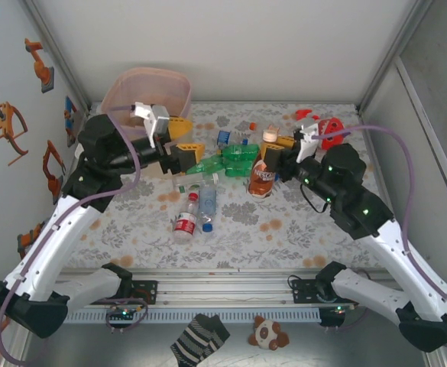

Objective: Put the plastic bottles in the bin

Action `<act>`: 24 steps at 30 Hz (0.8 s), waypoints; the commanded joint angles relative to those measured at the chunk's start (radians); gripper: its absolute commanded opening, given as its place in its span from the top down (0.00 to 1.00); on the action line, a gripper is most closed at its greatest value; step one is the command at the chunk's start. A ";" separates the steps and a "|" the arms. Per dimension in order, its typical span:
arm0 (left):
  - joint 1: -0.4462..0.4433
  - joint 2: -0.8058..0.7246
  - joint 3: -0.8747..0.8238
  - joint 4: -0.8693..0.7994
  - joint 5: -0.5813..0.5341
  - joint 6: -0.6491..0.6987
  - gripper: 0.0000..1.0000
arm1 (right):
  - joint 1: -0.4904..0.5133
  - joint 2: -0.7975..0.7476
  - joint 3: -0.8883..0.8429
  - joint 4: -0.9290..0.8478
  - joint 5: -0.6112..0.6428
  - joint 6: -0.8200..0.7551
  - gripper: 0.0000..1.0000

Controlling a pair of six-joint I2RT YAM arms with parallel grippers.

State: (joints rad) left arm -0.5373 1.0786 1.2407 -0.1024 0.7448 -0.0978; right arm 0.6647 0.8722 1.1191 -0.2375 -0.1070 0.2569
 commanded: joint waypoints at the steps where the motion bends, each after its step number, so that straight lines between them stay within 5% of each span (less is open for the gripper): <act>1: -0.040 0.012 0.015 0.039 0.077 0.048 0.19 | 0.007 -0.033 -0.007 0.102 -0.110 -0.082 0.70; 18: -0.288 0.155 0.063 0.080 0.173 0.060 0.14 | 0.009 -0.042 0.017 0.299 -0.408 -0.002 0.75; 24: -0.336 0.212 0.068 0.133 0.212 0.021 0.20 | 0.017 -0.046 0.009 0.369 -0.482 -0.003 0.75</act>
State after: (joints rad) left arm -0.8539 1.2789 1.2766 -0.0303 0.8993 -0.0563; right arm 0.6678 0.8352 1.1187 0.0368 -0.5266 0.2401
